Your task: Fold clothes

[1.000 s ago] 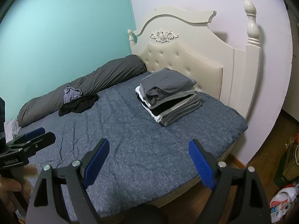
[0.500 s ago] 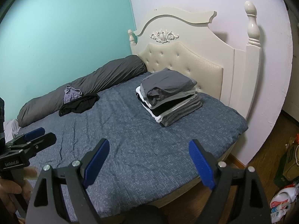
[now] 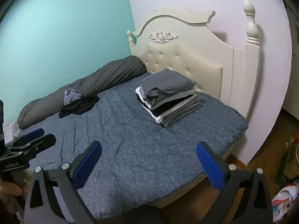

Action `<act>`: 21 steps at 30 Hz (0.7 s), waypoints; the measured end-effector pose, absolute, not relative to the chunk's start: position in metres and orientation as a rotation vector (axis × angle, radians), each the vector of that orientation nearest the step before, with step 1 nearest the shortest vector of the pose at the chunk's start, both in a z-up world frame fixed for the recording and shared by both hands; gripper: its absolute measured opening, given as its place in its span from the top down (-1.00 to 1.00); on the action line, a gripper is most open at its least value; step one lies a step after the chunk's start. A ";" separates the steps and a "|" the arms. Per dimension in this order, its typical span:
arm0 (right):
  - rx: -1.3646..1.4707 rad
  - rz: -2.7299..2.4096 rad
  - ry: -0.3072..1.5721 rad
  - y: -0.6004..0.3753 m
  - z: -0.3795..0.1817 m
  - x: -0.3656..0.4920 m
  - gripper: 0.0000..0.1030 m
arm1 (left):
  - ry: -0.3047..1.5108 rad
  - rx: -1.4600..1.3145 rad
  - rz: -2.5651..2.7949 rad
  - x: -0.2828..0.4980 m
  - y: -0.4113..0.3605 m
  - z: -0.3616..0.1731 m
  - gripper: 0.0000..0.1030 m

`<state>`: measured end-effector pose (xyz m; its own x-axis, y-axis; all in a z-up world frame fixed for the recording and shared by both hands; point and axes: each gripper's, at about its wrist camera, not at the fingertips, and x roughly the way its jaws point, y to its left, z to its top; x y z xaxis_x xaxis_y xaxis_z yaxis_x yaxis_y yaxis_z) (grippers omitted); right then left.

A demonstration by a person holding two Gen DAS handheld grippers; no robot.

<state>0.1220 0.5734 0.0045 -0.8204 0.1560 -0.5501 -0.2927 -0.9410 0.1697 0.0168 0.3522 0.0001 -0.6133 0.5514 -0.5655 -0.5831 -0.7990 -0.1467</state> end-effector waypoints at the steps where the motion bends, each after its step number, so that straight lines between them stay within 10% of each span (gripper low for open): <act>1: -0.805 2.767 0.364 0.574 0.005 0.122 -0.98 | 0.067 -0.803 2.370 0.017 0.352 0.001 -0.99; 21: -0.800 2.769 0.354 0.572 0.007 0.125 -0.98 | 0.065 -0.786 2.394 0.017 0.350 0.003 -0.99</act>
